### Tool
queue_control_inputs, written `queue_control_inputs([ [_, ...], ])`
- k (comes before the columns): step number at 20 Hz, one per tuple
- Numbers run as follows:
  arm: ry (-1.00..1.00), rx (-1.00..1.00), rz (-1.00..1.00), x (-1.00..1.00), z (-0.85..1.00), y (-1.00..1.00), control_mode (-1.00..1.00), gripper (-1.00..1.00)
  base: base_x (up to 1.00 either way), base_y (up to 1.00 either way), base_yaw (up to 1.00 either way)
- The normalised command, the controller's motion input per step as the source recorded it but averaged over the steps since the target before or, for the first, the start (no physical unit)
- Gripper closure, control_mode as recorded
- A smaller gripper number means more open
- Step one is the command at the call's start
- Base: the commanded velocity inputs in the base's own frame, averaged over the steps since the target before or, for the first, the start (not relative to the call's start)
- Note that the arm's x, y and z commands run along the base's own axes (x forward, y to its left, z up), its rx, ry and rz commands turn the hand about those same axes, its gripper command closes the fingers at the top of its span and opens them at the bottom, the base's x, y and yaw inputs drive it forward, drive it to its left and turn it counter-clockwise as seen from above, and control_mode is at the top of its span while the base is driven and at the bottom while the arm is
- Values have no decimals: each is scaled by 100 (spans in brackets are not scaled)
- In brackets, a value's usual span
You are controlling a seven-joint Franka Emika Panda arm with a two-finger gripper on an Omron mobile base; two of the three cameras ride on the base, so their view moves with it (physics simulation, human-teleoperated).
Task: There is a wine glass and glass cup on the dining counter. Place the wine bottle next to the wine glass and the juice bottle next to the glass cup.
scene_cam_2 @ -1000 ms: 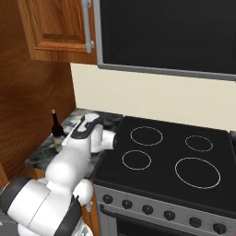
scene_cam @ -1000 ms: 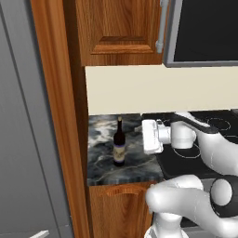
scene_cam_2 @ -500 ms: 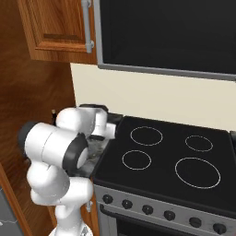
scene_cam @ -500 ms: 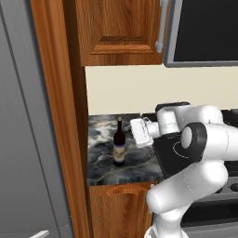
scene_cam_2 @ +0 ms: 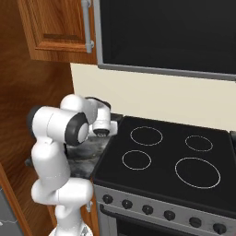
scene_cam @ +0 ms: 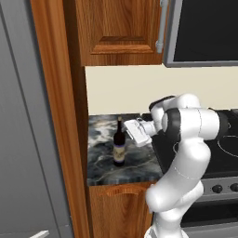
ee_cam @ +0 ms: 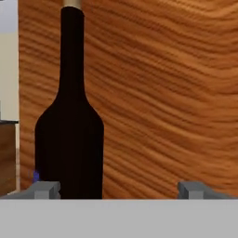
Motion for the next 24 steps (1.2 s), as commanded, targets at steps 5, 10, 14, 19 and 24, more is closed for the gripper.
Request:
queue_control_inputs([
  [5,0,0,9,0,-5,26,-100,-100,0,0,0],
  [10,0,1,6,-1,-6,18,-100,-100,0,0,0],
  [14,0,3,6,-6,-7,9,-100,-100,0,0,0],
  [19,0,6,8,-6,-10,0,-100,-100,0,0,0],
  [24,0,8,10,0,-9,-8,-100,-100,0,0,0],
])
